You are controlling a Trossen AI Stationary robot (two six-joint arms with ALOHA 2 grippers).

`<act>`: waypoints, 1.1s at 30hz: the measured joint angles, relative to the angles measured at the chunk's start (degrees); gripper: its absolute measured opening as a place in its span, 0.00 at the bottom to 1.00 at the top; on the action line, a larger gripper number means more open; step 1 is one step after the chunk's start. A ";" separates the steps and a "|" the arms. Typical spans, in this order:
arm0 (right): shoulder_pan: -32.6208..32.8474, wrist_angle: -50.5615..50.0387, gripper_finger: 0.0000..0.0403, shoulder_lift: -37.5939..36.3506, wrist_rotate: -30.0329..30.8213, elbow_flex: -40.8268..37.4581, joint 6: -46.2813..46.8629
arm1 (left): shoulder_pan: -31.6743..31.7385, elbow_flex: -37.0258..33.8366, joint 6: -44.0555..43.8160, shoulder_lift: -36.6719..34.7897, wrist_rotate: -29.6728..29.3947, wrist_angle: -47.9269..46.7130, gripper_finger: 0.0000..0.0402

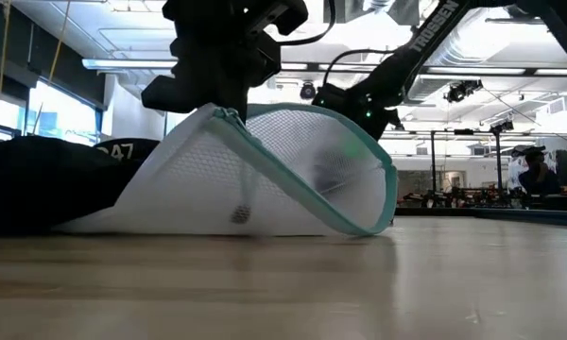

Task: Unpack backpack
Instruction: Put the pink earphones into the zip bag

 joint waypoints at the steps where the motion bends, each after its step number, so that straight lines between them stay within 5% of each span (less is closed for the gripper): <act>1: 0.13 -0.28 0.73 0.45 0.43 0.05 0.19 | 0.00 0.00 0.27 0.00 0.00 0.01 0.00; 5: 1.17 -2.72 0.58 1.07 2.78 0.20 0.77 | 0.00 0.00 1.69 0.00 -0.04 0.02 0.00; 13: 2.68 -7.48 0.09 -4.89 1.71 -0.57 3.59 | 0.20 0.00 4.53 0.00 -0.64 0.04 0.00; 24: 5.38 -15.27 0.10 -25.63 -5.49 -0.35 6.21 | 2.55 0.00 9.54 0.04 -0.76 3.89 0.00; 33: 16.50 -16.19 0.10 -37.87 -22.38 -9.31 12.72 | 5.83 0.00 15.75 -0.20 -0.70 6.73 0.00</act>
